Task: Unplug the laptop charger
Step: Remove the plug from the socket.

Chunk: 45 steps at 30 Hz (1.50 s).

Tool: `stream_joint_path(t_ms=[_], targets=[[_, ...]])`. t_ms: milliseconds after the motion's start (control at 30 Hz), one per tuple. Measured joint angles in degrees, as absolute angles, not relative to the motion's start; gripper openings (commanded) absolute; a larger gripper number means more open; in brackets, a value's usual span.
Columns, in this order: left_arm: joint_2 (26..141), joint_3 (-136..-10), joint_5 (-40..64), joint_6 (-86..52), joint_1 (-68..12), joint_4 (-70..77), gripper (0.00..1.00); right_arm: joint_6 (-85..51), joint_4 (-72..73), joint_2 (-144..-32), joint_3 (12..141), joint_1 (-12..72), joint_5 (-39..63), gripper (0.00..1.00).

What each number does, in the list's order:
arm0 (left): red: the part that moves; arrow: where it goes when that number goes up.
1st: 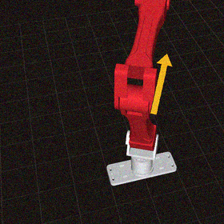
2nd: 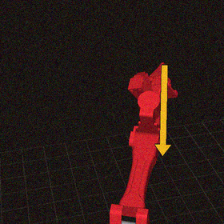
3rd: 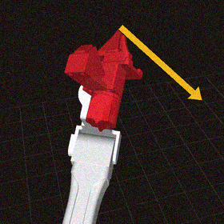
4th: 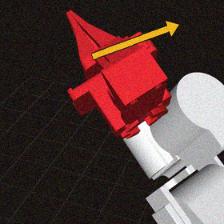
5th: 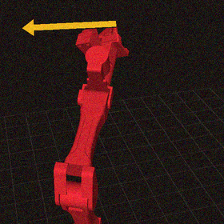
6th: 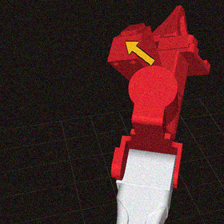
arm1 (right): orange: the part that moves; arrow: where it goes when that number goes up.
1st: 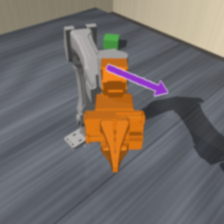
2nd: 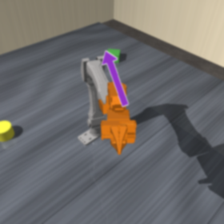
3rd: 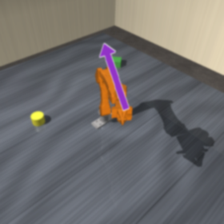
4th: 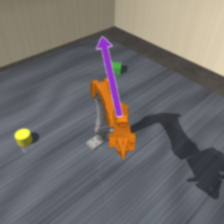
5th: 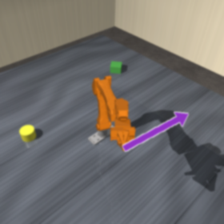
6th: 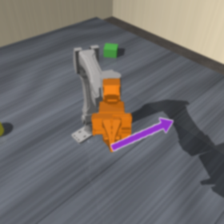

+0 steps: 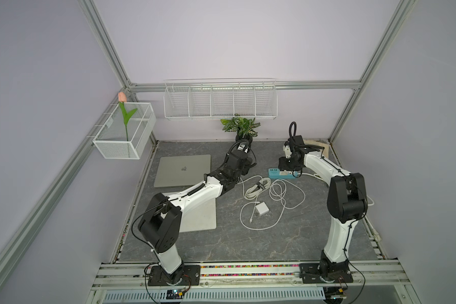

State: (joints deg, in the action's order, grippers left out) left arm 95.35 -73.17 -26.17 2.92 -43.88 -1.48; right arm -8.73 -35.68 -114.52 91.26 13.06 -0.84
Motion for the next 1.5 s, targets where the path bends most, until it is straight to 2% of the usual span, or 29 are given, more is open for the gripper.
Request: stream_joint_path(t_ms=[167,300,1033,1333,1500], targets=[[88.9,-69.23,-27.22,-0.03,-43.88,-3.38,0.75,-8.51,-36.14,-114.91,91.64,13.54,-1.08,0.45],[88.16,-65.1,-27.88,-1.52,-43.88,-4.93,0.75,-8.54,-36.16,-114.91,91.64,13.61,-1.34,0.42],[88.2,-61.25,-29.15,-3.44,-43.88,-3.62,0.75,-6.83,-40.23,-114.65,95.37,14.87,-4.14,0.41],[88.18,-59.18,-29.91,-4.51,-42.72,-1.85,0.75,-7.31,-41.32,-115.07,102.19,19.97,-1.98,0.42],[88.18,-57.6,-30.46,-5.02,-42.65,-1.39,0.75,-7.79,-40.86,-119.57,108.01,22.76,-0.47,0.42]])
